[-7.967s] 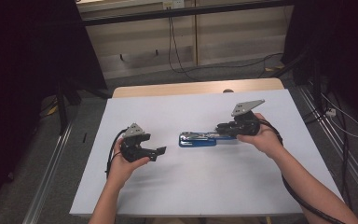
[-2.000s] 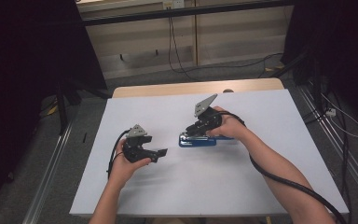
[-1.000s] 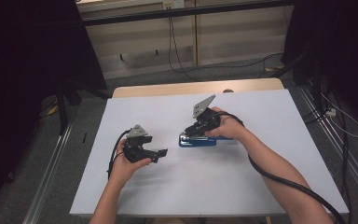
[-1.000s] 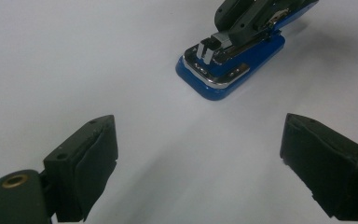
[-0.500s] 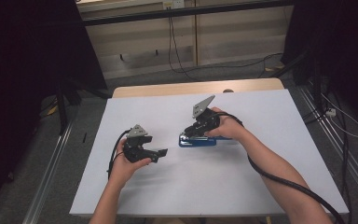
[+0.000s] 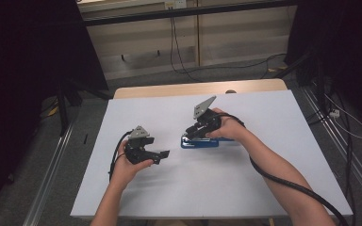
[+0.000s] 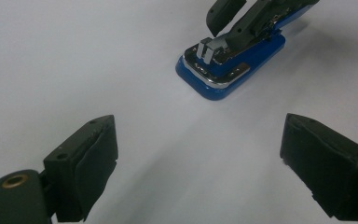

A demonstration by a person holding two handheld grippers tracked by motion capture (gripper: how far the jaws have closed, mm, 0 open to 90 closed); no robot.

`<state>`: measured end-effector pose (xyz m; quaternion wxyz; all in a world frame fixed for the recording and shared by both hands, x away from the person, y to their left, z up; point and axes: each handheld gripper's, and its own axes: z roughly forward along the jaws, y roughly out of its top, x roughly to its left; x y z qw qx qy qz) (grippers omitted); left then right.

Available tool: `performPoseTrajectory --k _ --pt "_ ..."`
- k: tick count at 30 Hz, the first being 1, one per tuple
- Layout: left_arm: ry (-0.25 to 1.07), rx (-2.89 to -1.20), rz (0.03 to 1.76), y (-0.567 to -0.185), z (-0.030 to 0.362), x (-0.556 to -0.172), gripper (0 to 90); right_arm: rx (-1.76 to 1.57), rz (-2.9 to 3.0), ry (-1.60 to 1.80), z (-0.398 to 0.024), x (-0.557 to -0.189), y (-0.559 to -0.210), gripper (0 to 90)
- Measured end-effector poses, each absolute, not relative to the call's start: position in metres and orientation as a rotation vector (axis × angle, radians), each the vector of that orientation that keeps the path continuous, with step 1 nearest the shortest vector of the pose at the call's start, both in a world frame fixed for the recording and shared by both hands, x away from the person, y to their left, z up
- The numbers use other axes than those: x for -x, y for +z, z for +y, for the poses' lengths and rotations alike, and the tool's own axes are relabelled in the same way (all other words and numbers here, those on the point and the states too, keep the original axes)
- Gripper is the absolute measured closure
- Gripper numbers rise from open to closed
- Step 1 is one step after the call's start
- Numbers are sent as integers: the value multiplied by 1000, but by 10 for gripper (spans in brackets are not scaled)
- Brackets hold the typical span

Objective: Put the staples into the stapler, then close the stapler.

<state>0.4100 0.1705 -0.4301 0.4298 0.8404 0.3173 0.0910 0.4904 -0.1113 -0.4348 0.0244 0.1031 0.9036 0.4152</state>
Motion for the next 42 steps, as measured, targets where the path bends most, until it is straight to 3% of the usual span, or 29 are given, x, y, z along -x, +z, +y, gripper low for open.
performPoseTrajectory --k 7,27,42 --pt "226 -2093 792 -430 170 -410 113 -379 2758 1314 -116 -489 -431 626" --pt "212 -2095 786 -435 160 -413 114 -625 2644 1287 -156 -463 -422 248" --pt "214 -2085 797 -436 154 -415 120 -747 2560 1180 -189 -435 -422 172"
